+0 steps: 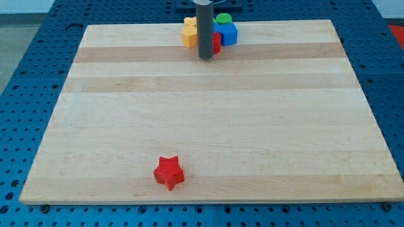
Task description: Slide the green circle slightly left and down a bit
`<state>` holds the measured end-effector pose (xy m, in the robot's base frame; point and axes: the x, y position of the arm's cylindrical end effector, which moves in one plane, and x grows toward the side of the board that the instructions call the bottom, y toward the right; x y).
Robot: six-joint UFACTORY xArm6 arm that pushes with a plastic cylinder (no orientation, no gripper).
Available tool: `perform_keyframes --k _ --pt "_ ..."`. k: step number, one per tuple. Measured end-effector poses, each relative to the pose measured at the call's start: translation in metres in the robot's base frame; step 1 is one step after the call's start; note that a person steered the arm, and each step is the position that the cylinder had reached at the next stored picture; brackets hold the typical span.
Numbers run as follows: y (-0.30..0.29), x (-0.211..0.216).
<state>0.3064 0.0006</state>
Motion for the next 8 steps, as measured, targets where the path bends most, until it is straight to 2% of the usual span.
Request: perform_keyframes --k 1,2,3,4,6,8 --pt "0.047 0.024" --pt "0.095 0.017" --pt "0.127 -0.046" --pt "0.135 -0.113" --pt "0.111 -0.114" --pt "0.041 -0.104"
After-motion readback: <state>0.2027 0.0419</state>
